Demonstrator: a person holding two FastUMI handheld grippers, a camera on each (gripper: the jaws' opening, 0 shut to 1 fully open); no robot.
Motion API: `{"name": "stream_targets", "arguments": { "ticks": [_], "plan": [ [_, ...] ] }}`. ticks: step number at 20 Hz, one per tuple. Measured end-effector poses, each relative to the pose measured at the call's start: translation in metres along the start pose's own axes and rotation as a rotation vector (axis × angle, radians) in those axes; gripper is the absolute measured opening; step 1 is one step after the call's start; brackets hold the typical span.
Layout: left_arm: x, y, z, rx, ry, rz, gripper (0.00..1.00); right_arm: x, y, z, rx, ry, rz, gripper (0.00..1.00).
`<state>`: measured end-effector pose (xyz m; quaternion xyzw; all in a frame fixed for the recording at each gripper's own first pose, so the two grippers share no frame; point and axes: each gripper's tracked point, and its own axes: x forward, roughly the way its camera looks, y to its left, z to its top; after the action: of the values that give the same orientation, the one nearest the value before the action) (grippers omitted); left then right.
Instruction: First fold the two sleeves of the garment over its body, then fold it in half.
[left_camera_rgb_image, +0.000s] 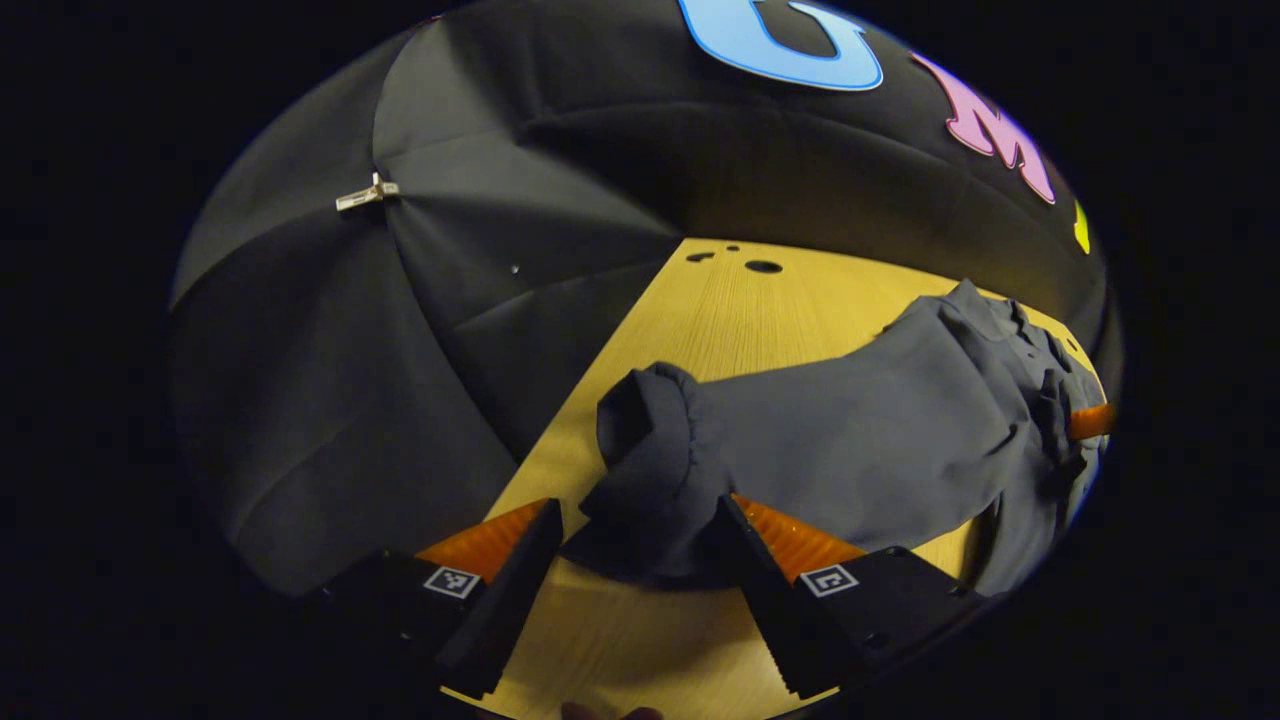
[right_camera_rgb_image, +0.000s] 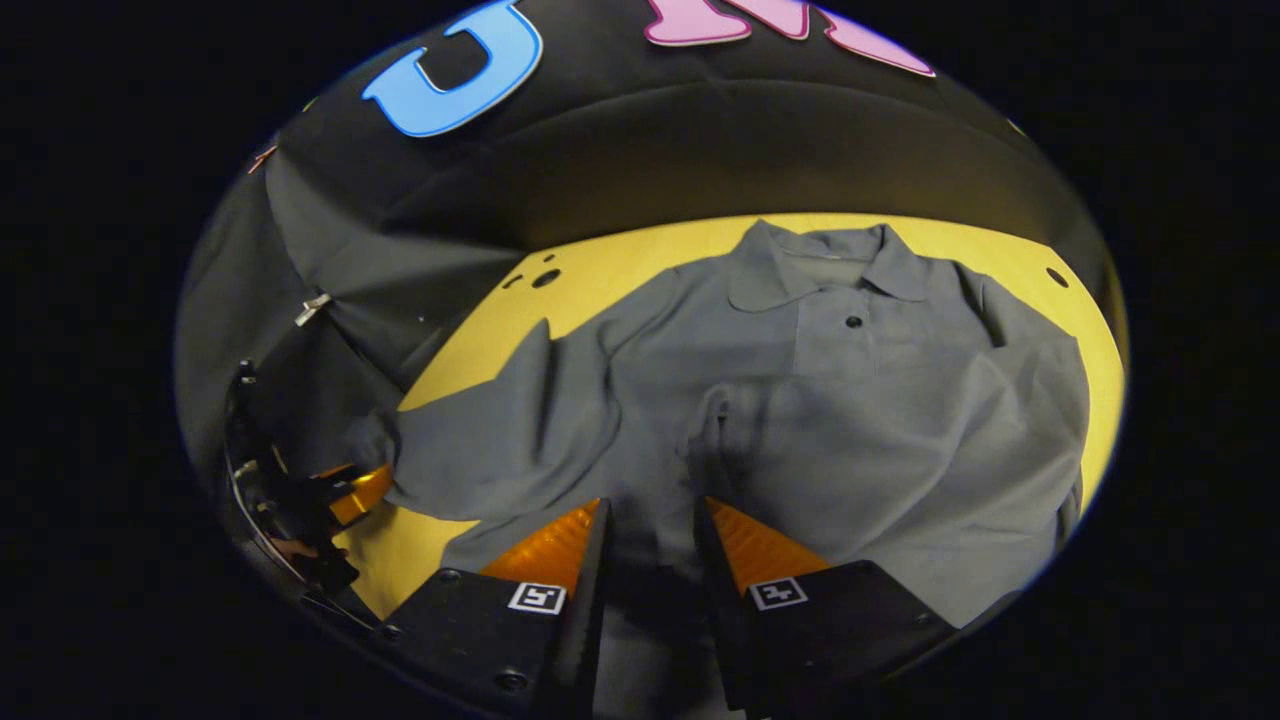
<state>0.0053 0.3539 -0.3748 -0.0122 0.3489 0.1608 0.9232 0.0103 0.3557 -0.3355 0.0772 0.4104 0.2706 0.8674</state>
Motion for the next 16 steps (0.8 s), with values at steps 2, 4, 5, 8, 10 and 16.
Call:
{"name": "stream_targets", "arguments": {
  "ticks": [2, 4, 5, 8, 10, 16],
  "plan": [
    [-0.002, -0.002, -0.004, -0.021, 0.003, -0.005, 1.0, -0.02, 0.001, 0.005, -0.013, -0.024, 0.002, 0.51],
    [-0.003, -0.006, -0.005, -0.033, 0.001, -0.022, 1.0, -0.04, -0.009, 0.011, -0.042, -0.039, -0.015, 0.51],
    [-0.002, -0.011, -0.004, -0.008, -0.009, -0.043, 0.94, -0.051, -0.016, 0.013, -0.059, -0.045, -0.024, 0.51],
    [0.0, -0.024, -0.001, 0.046, -0.008, -0.078, 0.37, -0.086, -0.04, 0.024, -0.103, -0.085, -0.062, 0.51],
    [0.001, -0.026, 0.001, 0.07, 0.009, -0.057, 0.16, -0.111, -0.053, 0.032, -0.091, -0.119, -0.077, 0.52],
    [-0.021, -0.039, 0.023, 0.11, -0.023, -0.016, 0.08, -0.167, -0.118, 0.037, -0.064, -0.191, -0.196, 0.51]
  ]
}}
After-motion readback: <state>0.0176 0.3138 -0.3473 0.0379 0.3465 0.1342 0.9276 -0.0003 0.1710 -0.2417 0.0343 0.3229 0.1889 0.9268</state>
